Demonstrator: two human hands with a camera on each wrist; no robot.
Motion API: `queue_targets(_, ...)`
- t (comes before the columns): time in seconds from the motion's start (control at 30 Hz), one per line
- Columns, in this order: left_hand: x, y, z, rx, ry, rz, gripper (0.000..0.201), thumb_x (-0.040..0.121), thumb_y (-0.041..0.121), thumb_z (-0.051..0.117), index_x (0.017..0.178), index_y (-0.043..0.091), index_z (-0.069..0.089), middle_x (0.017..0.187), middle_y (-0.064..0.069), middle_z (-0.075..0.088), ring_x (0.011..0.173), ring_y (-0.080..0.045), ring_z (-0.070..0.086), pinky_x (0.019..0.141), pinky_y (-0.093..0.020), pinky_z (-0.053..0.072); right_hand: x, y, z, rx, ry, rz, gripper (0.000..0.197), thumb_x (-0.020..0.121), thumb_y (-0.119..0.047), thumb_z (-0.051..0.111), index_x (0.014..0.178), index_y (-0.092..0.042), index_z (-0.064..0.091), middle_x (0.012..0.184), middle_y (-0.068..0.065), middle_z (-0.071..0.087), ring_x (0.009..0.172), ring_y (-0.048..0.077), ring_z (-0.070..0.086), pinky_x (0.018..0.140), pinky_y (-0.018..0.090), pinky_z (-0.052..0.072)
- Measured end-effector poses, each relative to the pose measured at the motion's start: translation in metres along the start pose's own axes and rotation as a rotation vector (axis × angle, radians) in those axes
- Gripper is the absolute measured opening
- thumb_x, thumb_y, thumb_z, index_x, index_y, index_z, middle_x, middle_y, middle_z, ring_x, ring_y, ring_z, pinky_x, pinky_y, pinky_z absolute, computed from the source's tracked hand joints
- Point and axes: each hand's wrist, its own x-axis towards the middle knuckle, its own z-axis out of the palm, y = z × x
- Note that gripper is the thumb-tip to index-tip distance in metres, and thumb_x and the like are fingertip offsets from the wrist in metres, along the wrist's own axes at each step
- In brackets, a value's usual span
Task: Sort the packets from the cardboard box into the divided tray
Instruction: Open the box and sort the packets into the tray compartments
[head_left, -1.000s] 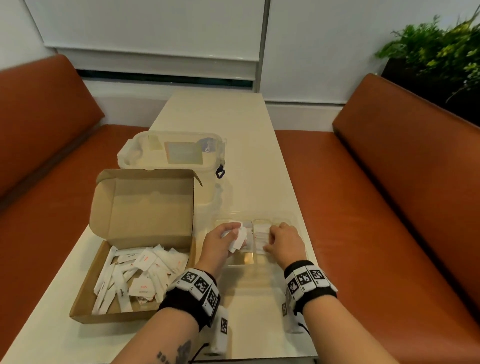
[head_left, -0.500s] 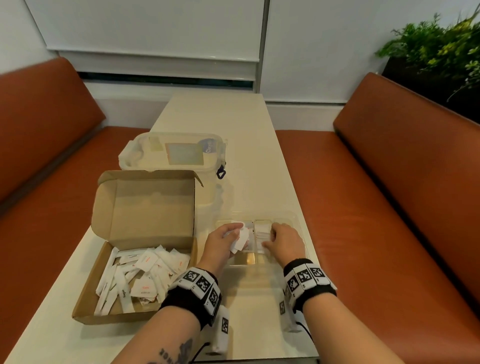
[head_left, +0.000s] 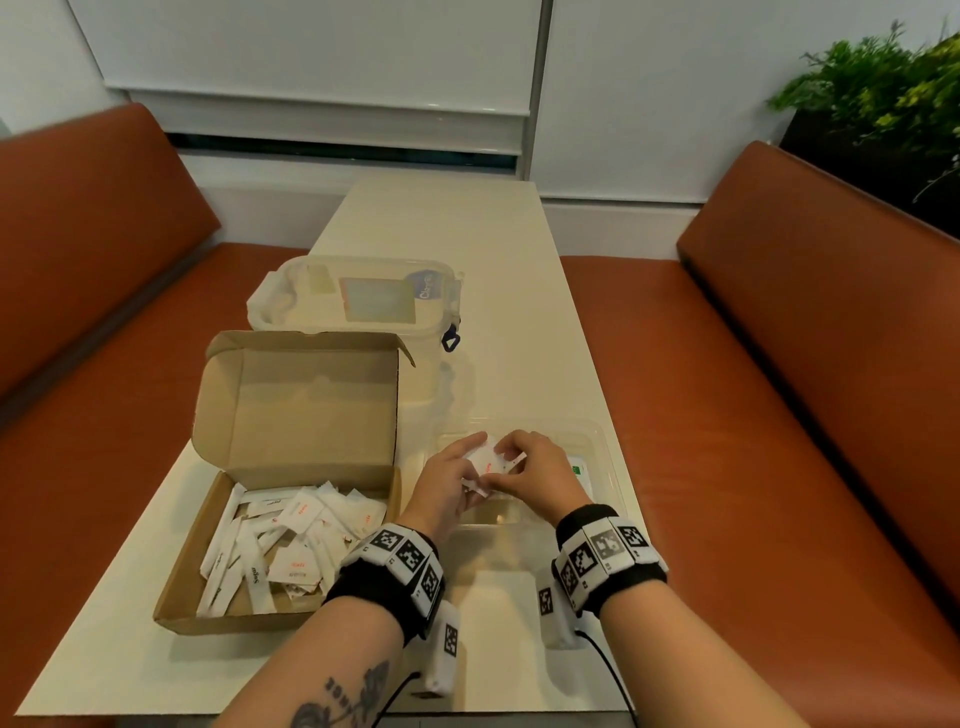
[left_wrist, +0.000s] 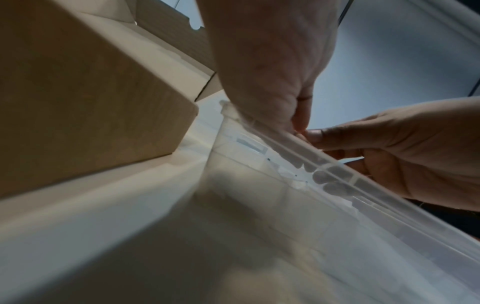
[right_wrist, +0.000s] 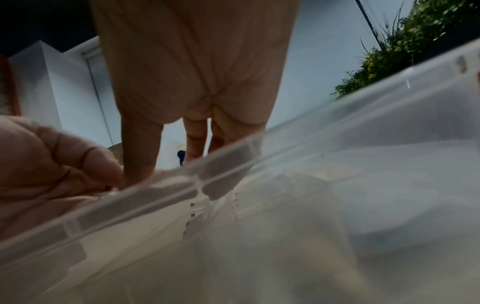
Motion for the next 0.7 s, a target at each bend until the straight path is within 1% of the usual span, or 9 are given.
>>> queue_targets(0.03, 0.0008, -0.0003, -0.0001, -0.007, -0.003, 0.001, 0.062, 0.079, -0.017, 0.029, 0.129, 0.009, 0.054, 0.119, -0.017, 0.051, 0.086, -0.026, 0.059, 0.071, -0.031, 0.052, 0.0003, -0.0004, -0.0003, 0.008, 0.005, -0.002, 0.036, 0.068, -0.023, 0.082, 0.097, -0.016, 0.062, 0.096, -0.001, 0.054, 0.082, 0.016, 0.057, 0.076, 0.026, 0.048)
queue_targets(0.1, 0.0022, -0.0009, 0.0002, -0.014, -0.003, -0.005, 0.063, 0.08, -0.018, 0.028, 0.129, 0.01, 0.054, 0.124, -0.014, 0.047, 0.097, -0.031, 0.055, 0.072, -0.031, 0.051, 0.0009, -0.0012, -0.0008, 0.029, -0.007, 0.009, 0.038, 0.067, -0.02, 0.082, 0.098, -0.015, 0.06, 0.098, 0.0, 0.055, 0.081, 0.017, 0.057, 0.076, 0.027, 0.048)
queue_targets(0.2, 0.0036, -0.0006, 0.0008, -0.009, 0.001, -0.009, 0.065, 0.079, -0.021, 0.026, 0.129, 0.01, 0.054, 0.119, -0.013, 0.047, 0.097, -0.033, 0.053, 0.069, -0.031, 0.048, 0.0025, -0.0013, -0.0027, 0.023, -0.04, 0.027, 0.048, 0.067, -0.019, 0.082, 0.108, -0.013, 0.058, 0.1, 0.0, 0.053, 0.085, 0.016, 0.055, 0.08, 0.027, 0.048)
queue_targets(0.27, 0.0037, -0.0006, 0.001, -0.009, 0.001, -0.011, 0.066, 0.079, -0.022, 0.025, 0.13, 0.009, 0.054, 0.116, -0.013, 0.049, 0.099, -0.034, 0.052, 0.072, -0.033, 0.049, 0.0038, -0.0014, -0.0032, 0.012, -0.031, 0.021, 0.044, 0.066, -0.017, 0.083, 0.103, -0.011, 0.06, 0.096, -0.001, 0.052, 0.084, 0.017, 0.056, 0.077, 0.026, 0.047)
queue_targets(0.37, 0.0027, 0.0002, 0.0016, -0.042, -0.01, -0.007, 0.066, 0.078, -0.022, 0.024, 0.132, 0.006, 0.051, 0.121, -0.02, 0.052, 0.103, -0.034, 0.052, 0.076, -0.034, 0.052, 0.0053, -0.0008, -0.0028, 0.065, 0.035, 0.017, 0.023, 0.071, -0.012, 0.078, 0.089, -0.012, 0.064, 0.082, -0.007, 0.054, 0.069, 0.01, 0.052, 0.066, 0.022, 0.044)
queue_targets(0.47, 0.0005, 0.0007, 0.002, -0.043, -0.02, 0.011, 0.064, 0.08, -0.022, 0.025, 0.132, 0.005, 0.05, 0.119, -0.021, 0.054, 0.102, -0.032, 0.053, 0.075, -0.031, 0.051, 0.0057, 0.0011, -0.0038, 0.182, 0.108, 0.01, 0.002, 0.08, -0.01, 0.07, 0.082, -0.01, 0.071, 0.078, -0.002, 0.065, 0.065, 0.005, 0.054, 0.062, 0.011, 0.043)
queue_targets(0.53, 0.0002, 0.0, 0.0016, -0.033, -0.02, 0.024, 0.062, 0.08, -0.022, 0.027, 0.131, 0.004, 0.051, 0.116, -0.019, 0.054, 0.1, -0.03, 0.055, 0.072, -0.029, 0.052, 0.005, 0.0011, -0.005, 0.255, 0.13, 0.005, 0.004, 0.082, -0.009, 0.069, 0.082, -0.008, 0.072, 0.078, 0.002, 0.068, 0.067, 0.005, 0.057, 0.059, 0.004, 0.043)
queue_targets(0.63, 0.001, -0.0017, 0.0012, -0.025, -0.022, 0.028, 0.062, 0.079, -0.022, 0.028, 0.129, 0.005, 0.052, 0.116, -0.017, 0.055, 0.1, -0.029, 0.056, 0.072, -0.028, 0.054, 0.0035, -0.0001, -0.0044, 0.275, 0.08, 0.007, 0.005, 0.083, -0.015, 0.069, 0.081, -0.01, 0.072, 0.075, 0.0, 0.066, 0.067, 0.009, 0.056, 0.059, 0.008, 0.043)
queue_targets(0.7, 0.0023, -0.0033, 0.0007, -0.031, -0.027, 0.023, 0.063, 0.078, -0.022, 0.028, 0.13, 0.005, 0.052, 0.119, -0.019, 0.056, 0.105, -0.03, 0.056, 0.078, -0.031, 0.053, 0.0023, -0.0005, -0.0014, 0.243, 0.034, -0.002, 0.008, 0.082, -0.017, 0.071, 0.075, -0.017, 0.068, 0.068, -0.007, 0.061, 0.06, 0.005, 0.051, 0.054, 0.006, 0.039)
